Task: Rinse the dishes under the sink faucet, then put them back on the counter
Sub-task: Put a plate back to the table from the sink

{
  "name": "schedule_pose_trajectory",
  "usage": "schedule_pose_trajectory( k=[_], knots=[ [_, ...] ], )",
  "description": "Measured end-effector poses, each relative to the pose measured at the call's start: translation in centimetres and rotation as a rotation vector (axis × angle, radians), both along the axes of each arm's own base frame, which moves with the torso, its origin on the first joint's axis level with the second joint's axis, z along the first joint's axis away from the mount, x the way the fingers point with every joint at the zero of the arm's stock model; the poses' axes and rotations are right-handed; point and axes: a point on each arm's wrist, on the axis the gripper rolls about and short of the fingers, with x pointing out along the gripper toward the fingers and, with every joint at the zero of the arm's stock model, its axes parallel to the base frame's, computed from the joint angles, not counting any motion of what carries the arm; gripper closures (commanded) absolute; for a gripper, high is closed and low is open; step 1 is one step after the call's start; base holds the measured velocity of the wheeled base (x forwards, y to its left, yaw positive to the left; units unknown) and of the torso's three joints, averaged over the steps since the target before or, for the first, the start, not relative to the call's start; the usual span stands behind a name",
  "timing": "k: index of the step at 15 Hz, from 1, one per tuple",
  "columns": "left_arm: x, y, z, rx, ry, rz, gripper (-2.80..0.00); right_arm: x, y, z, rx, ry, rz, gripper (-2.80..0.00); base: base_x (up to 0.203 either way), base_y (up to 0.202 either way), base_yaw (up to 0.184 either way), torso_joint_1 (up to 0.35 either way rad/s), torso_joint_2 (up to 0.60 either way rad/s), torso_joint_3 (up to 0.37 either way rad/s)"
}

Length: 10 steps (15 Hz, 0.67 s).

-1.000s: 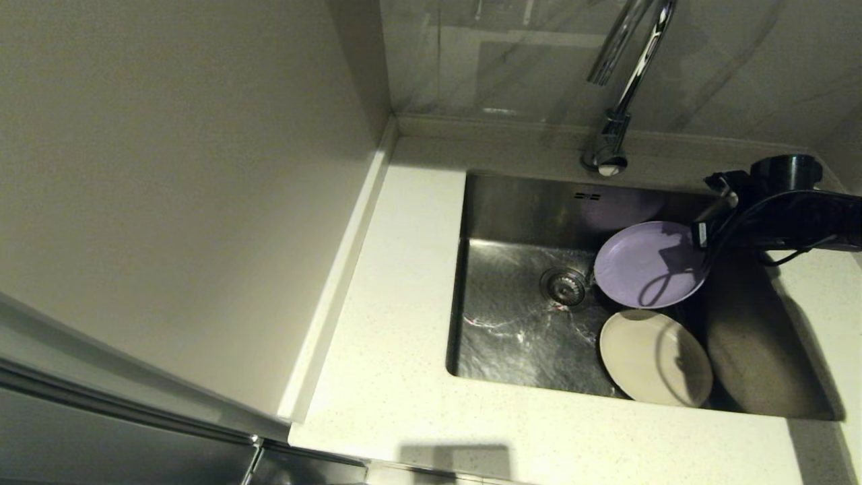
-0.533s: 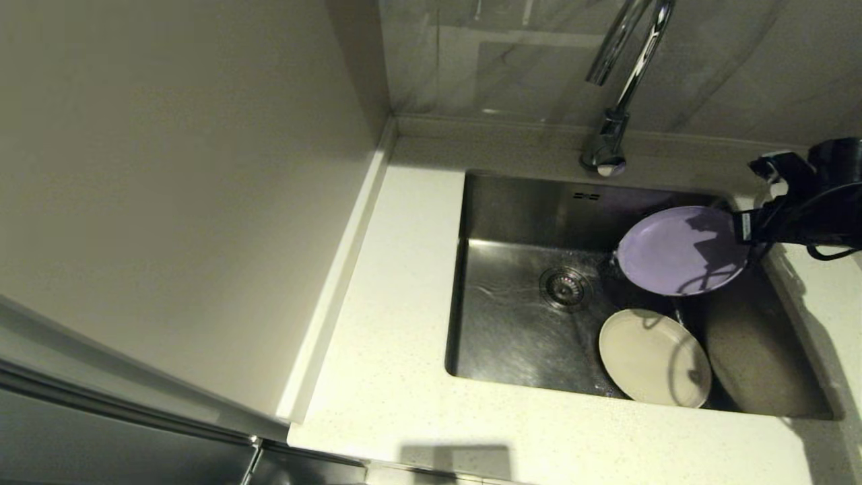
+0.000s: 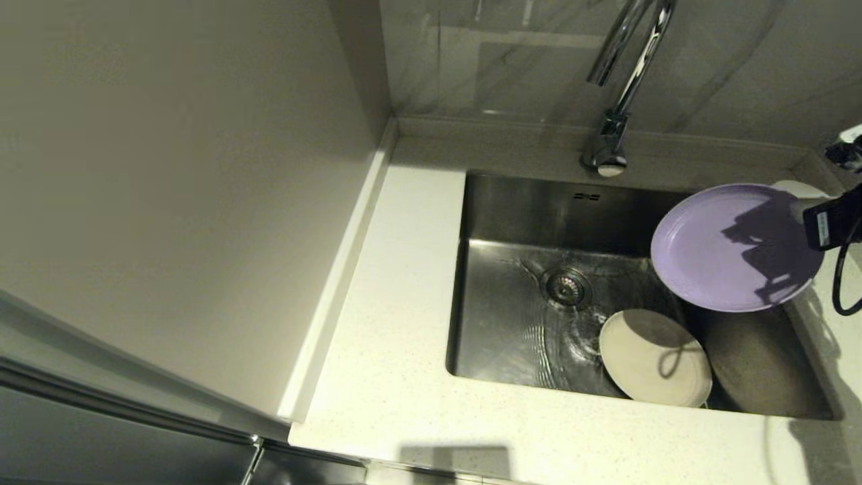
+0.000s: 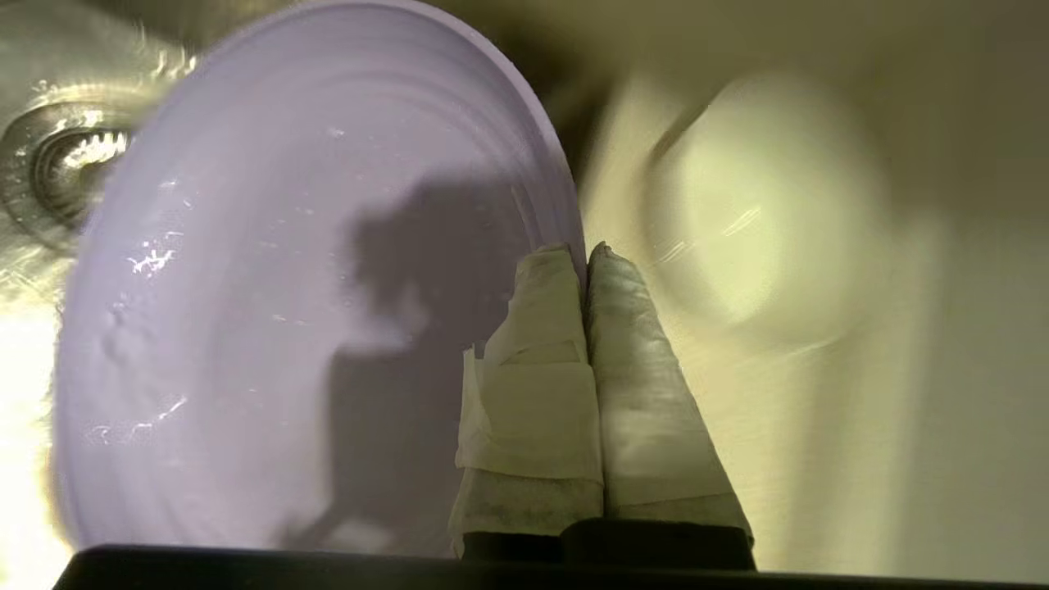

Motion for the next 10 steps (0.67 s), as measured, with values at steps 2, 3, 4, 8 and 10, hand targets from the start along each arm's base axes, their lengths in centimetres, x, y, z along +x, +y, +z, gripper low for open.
schedule_pose_trajectory(
  k=[2, 3, 4, 8, 10],
  knots=[
    [0.0, 0.0, 0.0, 0.0, 0.0, -0.001, 0.0, -1.8, 0.6, 1.4, -0.15, -0.11, 0.012, 0.0, 0.0, 0.0, 0.0, 0.0, 0.0, 0.0],
    [0.0, 0.0, 0.0, 0.0, 0.0, -0.001, 0.0, -2.5, 0.9, 1.8, -0.213, -0.166, 0.012, 0.0, 0.0, 0.0, 0.0, 0.0, 0.0, 0.0],
    [0.0, 0.0, 0.0, 0.0, 0.0, -0.001, 0.0, -3.2, 1.2, 2.2, -0.264, -0.225, 0.009, 0.0, 0.0, 0.0, 0.0, 0.0, 0.0, 0.0],
    [0.0, 0.0, 0.0, 0.0, 0.0, 0.0, 0.0, -5.4, 1.9, 5.1, -0.326, -0.546, -0.044, 0.0, 0.0, 0.0, 0.0, 0.0, 0.0, 0.0],
    [0.0, 0.0, 0.0, 0.0, 0.0, -0.001, 0.0, -6.4, 2.2, 6.8, -0.271, -0.731, -0.066, 0.0, 0.0, 0.0, 0.0, 0.0, 0.0, 0.0]
  ],
)
